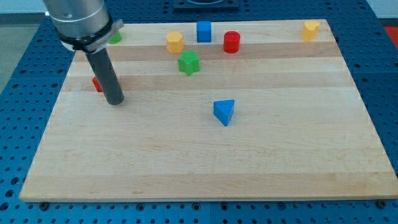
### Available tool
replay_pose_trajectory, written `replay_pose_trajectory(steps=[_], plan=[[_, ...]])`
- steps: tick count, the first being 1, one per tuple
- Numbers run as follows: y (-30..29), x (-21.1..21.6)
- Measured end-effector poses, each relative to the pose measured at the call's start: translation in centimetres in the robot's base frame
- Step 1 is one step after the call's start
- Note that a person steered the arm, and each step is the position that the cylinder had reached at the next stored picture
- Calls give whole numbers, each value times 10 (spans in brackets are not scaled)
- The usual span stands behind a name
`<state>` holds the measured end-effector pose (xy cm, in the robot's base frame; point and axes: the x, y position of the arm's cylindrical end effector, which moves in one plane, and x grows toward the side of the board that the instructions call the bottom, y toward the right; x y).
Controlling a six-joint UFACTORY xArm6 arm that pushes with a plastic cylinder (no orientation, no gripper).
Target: Move the red star a bit left
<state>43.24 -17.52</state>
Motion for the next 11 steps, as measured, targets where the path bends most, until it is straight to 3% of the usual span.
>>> replay_pose_trajectory(steps=[3,8,11], plan=[[34,-64],[-30,-63],[-18,-62]])
